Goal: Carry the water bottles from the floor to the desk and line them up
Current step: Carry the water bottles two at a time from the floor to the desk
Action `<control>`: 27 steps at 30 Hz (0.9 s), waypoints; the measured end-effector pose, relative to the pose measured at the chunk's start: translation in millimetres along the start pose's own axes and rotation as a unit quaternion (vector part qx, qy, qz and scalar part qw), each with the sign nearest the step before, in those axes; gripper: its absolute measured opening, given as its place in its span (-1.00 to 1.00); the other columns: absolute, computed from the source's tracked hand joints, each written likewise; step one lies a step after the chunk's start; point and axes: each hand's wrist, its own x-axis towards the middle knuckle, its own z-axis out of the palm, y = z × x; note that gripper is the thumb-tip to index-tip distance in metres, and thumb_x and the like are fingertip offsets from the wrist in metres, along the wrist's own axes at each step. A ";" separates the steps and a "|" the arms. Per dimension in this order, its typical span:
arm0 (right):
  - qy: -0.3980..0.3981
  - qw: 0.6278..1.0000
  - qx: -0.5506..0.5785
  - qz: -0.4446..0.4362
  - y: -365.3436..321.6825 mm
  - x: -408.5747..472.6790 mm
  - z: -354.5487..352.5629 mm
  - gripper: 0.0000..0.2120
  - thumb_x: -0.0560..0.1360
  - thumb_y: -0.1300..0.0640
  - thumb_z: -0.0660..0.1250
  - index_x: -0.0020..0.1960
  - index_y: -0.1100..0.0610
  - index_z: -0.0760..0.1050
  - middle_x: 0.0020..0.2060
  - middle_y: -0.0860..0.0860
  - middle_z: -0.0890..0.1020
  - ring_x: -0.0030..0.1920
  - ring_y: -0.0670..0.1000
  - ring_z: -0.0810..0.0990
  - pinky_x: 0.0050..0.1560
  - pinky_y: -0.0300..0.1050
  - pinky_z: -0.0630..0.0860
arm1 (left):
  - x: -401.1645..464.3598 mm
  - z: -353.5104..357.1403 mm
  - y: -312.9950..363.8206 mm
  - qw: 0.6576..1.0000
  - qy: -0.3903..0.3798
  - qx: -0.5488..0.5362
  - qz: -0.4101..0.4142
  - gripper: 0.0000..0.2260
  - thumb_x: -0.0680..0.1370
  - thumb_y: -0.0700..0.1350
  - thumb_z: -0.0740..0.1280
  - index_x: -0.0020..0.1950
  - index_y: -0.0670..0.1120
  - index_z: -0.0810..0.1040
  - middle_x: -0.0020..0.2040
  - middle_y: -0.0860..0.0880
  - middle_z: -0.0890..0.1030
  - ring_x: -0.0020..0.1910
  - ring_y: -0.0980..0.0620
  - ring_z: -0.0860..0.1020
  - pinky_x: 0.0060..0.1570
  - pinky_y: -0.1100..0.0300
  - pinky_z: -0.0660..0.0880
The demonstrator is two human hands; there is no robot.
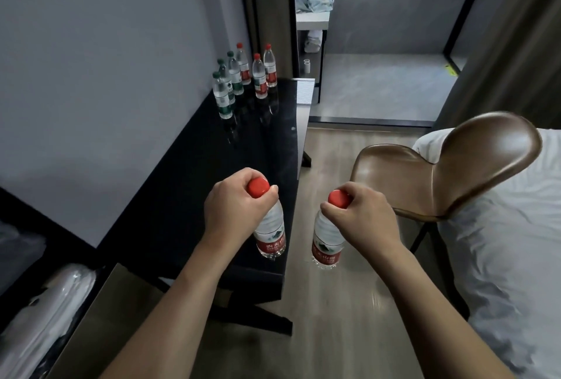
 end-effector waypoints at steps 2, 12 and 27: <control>0.004 1.000 0.001 -0.001 5.3 24.5 1.3 -0.85 0.31 -0.10 0.39 -0.21 -0.04 0.54 -0.35 -0.12 0.57 -0.27 -0.05 0.54 -0.30 -0.16 0.40 | 22.7 13.6 1.3 1.000 -0.002 -0.001 -0.001 -0.86 0.43 0.11 0.43 -0.22 0.10 0.54 -0.35 0.16 0.57 -0.32 0.22 0.56 -0.27 0.12 0.59; 0.007 0.999 -0.035 -0.005 29.0 165.0 19.5 -0.83 0.31 -0.13 0.39 -0.22 -0.05 0.54 -0.32 -0.10 0.60 -0.24 -0.02 0.56 -0.27 -0.10 0.49 | 149.7 100.5 -11.4 1.000 -0.022 -0.007 -0.007 -0.85 0.40 0.15 0.41 -0.23 0.11 0.53 -0.37 0.17 0.55 -0.34 0.22 0.55 -0.29 0.20 0.53; -0.013 0.999 -0.035 -0.012 37.6 345.5 26.7 -0.81 0.34 -0.11 0.39 -0.22 0.00 0.55 -0.34 -0.10 0.59 -0.26 -0.04 0.56 -0.25 -0.09 0.51 | 302.7 178.1 -8.2 1.000 -0.017 -0.006 -0.019 -0.84 0.39 0.17 0.40 -0.23 0.12 0.54 -0.38 0.18 0.55 -0.34 0.23 0.54 -0.33 0.26 0.45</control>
